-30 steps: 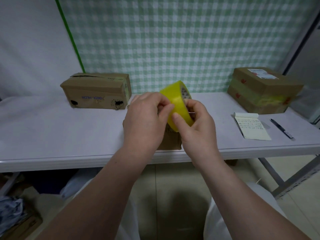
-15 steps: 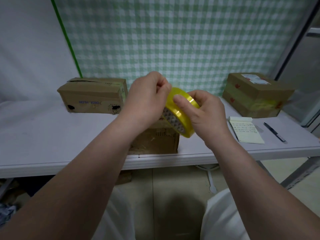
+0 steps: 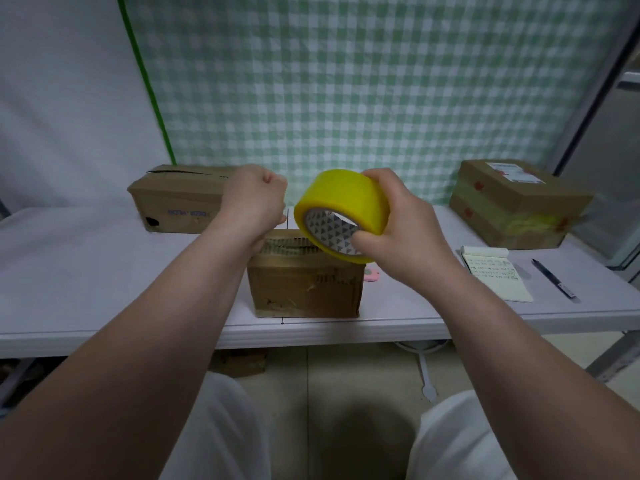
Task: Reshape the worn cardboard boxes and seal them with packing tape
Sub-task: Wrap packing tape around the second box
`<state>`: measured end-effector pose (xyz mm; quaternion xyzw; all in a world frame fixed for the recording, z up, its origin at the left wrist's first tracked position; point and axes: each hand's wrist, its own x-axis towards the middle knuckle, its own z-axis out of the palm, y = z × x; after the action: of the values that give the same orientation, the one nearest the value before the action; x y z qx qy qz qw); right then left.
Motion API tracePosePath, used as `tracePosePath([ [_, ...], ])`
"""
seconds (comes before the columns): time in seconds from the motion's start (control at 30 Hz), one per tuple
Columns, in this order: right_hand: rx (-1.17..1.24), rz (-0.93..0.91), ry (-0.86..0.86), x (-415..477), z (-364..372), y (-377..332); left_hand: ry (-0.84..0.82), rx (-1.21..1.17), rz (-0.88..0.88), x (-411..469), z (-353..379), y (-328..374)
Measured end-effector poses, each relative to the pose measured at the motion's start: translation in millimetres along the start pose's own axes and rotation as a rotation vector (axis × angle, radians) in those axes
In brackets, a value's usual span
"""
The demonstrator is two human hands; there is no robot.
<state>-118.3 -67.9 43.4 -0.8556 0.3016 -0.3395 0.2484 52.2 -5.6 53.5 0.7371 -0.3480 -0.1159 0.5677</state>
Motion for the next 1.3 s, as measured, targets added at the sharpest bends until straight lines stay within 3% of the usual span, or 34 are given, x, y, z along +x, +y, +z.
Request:
tracePosePath([
  [0.17,-0.338,-0.036,-0.13,32.3,3.0,2.8,0.08,-0.236,-0.228,12.7,-14.5,-24.9],
  [0.37,-0.627,-0.212,-0.123,60.5,23.1,-17.4,0.169,-0.389,-0.371,21.6,-24.4,-58.3],
  [0.57,-0.77,-0.277,-0.204,79.9,53.5,-23.3,0.172,-0.558,-0.522,27.2,-23.9,-94.6],
  [0.67,-0.637,-0.238,-0.168,82.0,63.4,-16.3,0.129,-0.647,-0.572,24.0,-18.1,-112.5],
  [0.8,-0.22,-0.155,0.005,80.1,76.2,-6.5,0.105,-0.84,-0.627,23.5,-14.0,-128.5],
  [0.97,0.153,0.019,0.196,70.8,95.1,10.5,0.092,-0.917,-0.634,23.9,-14.3,-141.4],
  [1.3,0.254,0.165,0.176,57.2,118.0,23.1,0.02,-0.876,-0.674,24.1,-11.6,-158.6],
])
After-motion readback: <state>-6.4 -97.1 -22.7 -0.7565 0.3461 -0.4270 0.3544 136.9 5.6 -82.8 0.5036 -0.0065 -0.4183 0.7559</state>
